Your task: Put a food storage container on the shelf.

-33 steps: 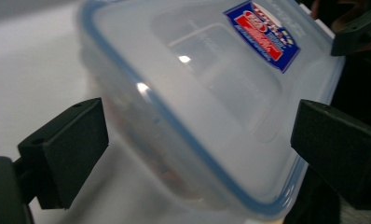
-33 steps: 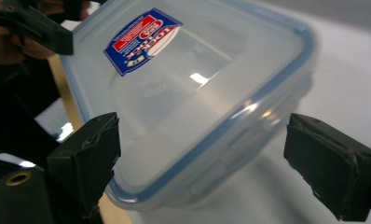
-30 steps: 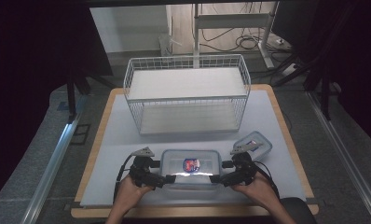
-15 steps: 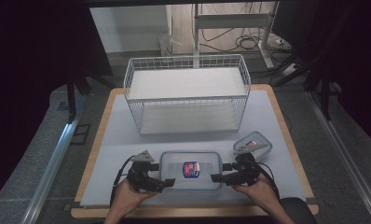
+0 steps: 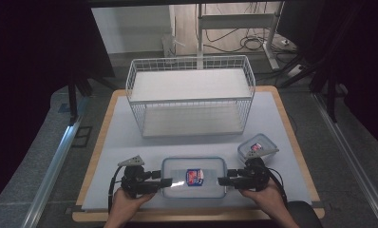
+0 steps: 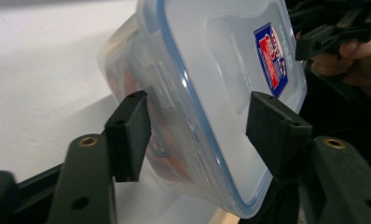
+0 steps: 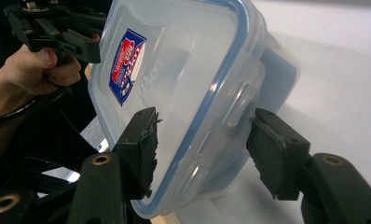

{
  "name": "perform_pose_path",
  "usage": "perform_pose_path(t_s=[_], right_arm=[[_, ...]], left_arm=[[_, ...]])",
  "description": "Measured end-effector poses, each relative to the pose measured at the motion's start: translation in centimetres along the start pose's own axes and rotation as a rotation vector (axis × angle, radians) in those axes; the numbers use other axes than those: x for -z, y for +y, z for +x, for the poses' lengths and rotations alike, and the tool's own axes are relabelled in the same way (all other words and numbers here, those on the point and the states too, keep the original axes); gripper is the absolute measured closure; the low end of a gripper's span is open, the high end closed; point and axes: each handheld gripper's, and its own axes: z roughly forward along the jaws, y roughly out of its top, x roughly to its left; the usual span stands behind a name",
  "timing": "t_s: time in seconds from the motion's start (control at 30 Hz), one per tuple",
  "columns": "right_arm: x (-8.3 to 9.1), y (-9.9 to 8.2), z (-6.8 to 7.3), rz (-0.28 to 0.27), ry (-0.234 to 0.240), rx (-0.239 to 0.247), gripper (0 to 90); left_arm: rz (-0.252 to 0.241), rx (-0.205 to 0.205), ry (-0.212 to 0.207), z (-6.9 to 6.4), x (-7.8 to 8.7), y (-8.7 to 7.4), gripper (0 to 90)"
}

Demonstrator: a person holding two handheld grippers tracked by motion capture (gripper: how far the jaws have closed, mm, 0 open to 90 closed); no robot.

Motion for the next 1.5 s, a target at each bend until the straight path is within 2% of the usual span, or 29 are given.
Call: perform_pose_path(t_s=[0.1,0.2,0.27,0.5,0.57,0.67,0.8,0.87,1.0,1.13,1.37,1.5], right_arm=[[0.1,-0.2,0.1,-0.01,0.0,0.007,45.9],[0.1,-0.2,0.1,-0.013,0.005,-0.007,45.9],[0.1,-0.2,0.0,-0.015,0.006,-0.005,45.9],[0.2,-0.3,0.1,-0.015,0.004,-0.008,47.6],[0.2,-0.3,0.2,-0.019,0.005,-0.015,48.1],[0.3,-0.3,0.1,-0.02,0.015,-0.049,50.0],[0.4,-0.2,0.0,-0.029,0.021,-0.069,51.8],[0.4,-0.2,0.1,-0.04,0.022,-0.093,53.4],[0.5,-0.1,0.2,-0.05,0.021,-0.099,54.8],[0.4,0.3,0.4,-0.056,-0.002,-0.081,54.8],[0.8,0.8,0.4,-0.079,0.003,-0.085,54.8],[1.4,1.7,0.6,-0.102,0.005,-0.071,55.1]], left_arm=[[-0.005,0.001,-0.007,0.1,0.1,-0.1,42.6],[0.009,0.004,-0.014,0.2,-0.3,-0.2,35.4],[0.014,0.013,-0.024,0.3,-0.5,-0.3,34.2],[0.005,0.081,-0.058,0.7,0.2,-0.3,48.1],[0.002,0.097,-0.067,0.8,0.3,-0.3,48.9],[0.003,0.115,-0.074,0.9,0.4,-0.2,50.7],[-0.016,0.143,-0.076,1.1,0.5,-0.1,51.9],[-0.022,0.145,-0.07,1.0,0.5,-0.1,52.3],[-0.033,0.142,-0.052,0.9,0.6,0.2,52.6],[-0.04,0.12,-0.033,0.6,0.8,0.5,52.6],[-0.063,0.117,-0.035,0.4,0.9,1.2,52.7],[-0.08,0.097,-0.033,0.1,1.3,2.1,52.6]])
